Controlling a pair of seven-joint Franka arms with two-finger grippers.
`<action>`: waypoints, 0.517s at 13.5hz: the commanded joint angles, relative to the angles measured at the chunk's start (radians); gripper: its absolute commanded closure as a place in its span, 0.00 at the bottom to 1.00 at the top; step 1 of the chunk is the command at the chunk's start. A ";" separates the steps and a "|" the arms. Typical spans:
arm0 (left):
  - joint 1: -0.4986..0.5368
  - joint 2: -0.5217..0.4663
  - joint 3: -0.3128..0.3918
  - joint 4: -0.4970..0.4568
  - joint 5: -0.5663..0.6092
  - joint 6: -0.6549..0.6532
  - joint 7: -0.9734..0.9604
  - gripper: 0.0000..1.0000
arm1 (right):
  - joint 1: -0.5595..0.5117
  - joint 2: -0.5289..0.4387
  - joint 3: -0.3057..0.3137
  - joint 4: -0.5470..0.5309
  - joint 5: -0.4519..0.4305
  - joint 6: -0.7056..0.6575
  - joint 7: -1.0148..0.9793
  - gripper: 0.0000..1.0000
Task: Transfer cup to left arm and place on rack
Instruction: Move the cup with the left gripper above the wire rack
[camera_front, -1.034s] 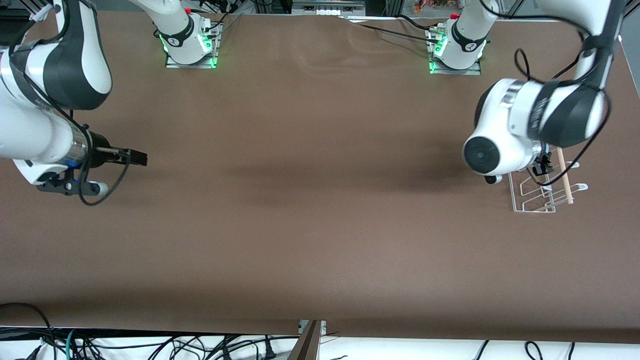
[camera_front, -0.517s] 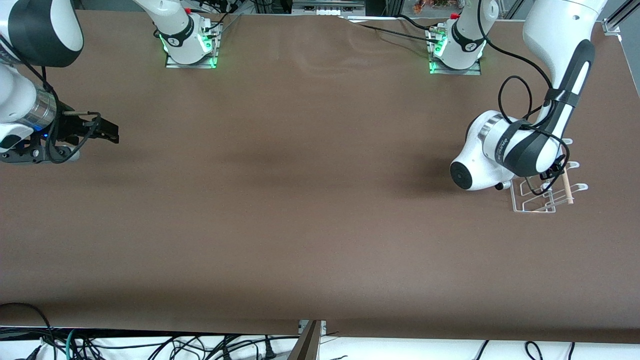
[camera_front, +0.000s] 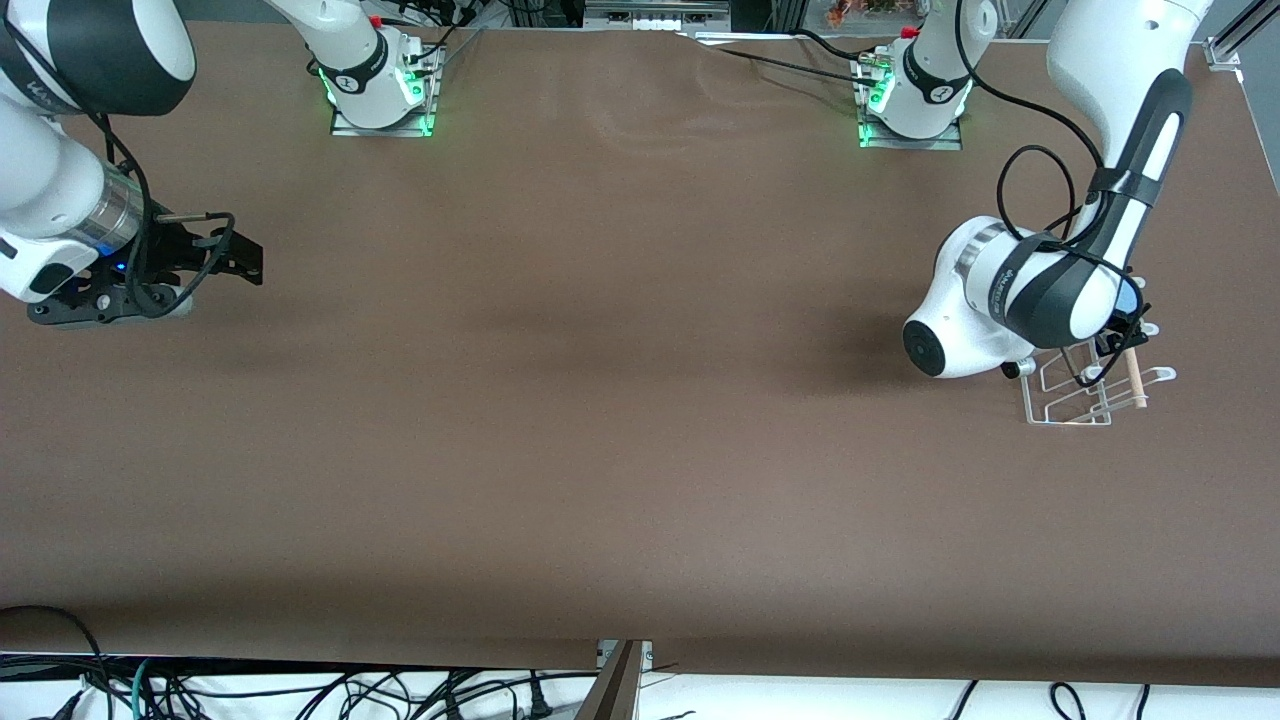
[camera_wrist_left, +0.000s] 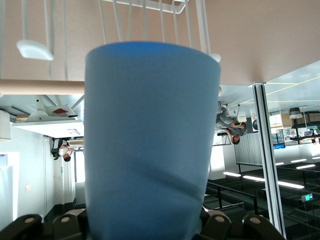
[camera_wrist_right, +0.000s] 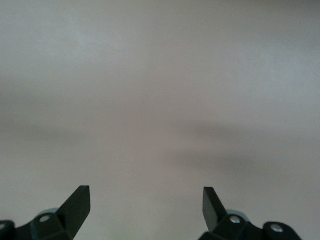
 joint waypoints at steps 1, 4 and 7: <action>0.021 -0.031 -0.009 -0.067 0.077 0.020 -0.037 1.00 | 0.010 0.014 -0.001 0.047 0.016 -0.051 0.024 0.01; 0.052 -0.029 -0.009 -0.078 0.091 0.057 -0.039 1.00 | 0.020 0.014 0.000 0.067 0.024 -0.052 0.022 0.01; 0.055 -0.020 -0.007 -0.113 0.092 0.090 -0.094 1.00 | 0.017 0.016 -0.003 0.069 0.024 -0.051 0.021 0.01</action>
